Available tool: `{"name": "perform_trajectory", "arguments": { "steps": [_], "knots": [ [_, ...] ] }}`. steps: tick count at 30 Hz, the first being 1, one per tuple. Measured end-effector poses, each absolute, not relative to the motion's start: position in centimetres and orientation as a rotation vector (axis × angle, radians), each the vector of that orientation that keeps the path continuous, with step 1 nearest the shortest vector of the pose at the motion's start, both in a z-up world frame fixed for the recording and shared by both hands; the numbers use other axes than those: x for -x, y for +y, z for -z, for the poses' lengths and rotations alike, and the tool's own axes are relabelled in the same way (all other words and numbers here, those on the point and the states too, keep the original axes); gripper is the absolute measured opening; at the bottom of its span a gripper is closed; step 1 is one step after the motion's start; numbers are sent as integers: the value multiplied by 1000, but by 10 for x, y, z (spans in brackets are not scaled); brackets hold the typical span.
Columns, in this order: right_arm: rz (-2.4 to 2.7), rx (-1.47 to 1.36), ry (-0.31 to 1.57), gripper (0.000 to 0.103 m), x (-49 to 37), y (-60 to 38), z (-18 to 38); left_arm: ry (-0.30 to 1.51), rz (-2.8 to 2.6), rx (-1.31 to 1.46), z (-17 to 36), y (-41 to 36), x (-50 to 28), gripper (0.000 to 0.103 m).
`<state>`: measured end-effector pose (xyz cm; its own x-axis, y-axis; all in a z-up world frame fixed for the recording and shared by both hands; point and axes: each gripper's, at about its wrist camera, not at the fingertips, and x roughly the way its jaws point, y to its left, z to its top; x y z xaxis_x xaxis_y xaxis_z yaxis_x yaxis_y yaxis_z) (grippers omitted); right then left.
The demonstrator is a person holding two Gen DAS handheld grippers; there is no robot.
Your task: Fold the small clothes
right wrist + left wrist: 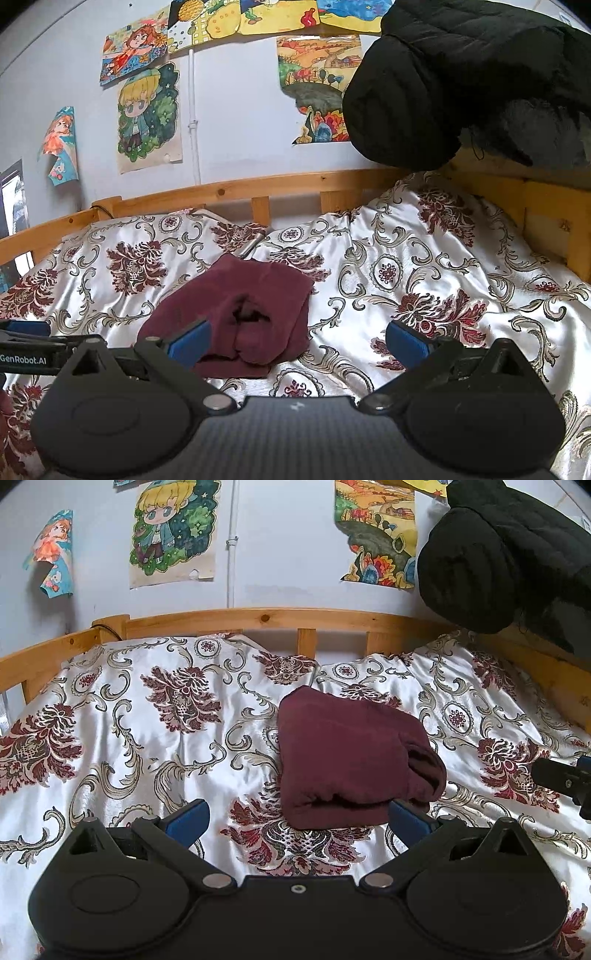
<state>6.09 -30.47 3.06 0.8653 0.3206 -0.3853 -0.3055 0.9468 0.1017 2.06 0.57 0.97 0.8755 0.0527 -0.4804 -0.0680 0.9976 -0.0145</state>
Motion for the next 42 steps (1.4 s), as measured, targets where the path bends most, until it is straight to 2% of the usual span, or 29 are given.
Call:
{"name": "perform_trajectory", "arguments": {
  "steps": [42],
  "knots": [
    [-318, -38, 450, 103, -66, -305, -26, 525, -65, 38, -6, 6, -20, 102]
  ]
}}
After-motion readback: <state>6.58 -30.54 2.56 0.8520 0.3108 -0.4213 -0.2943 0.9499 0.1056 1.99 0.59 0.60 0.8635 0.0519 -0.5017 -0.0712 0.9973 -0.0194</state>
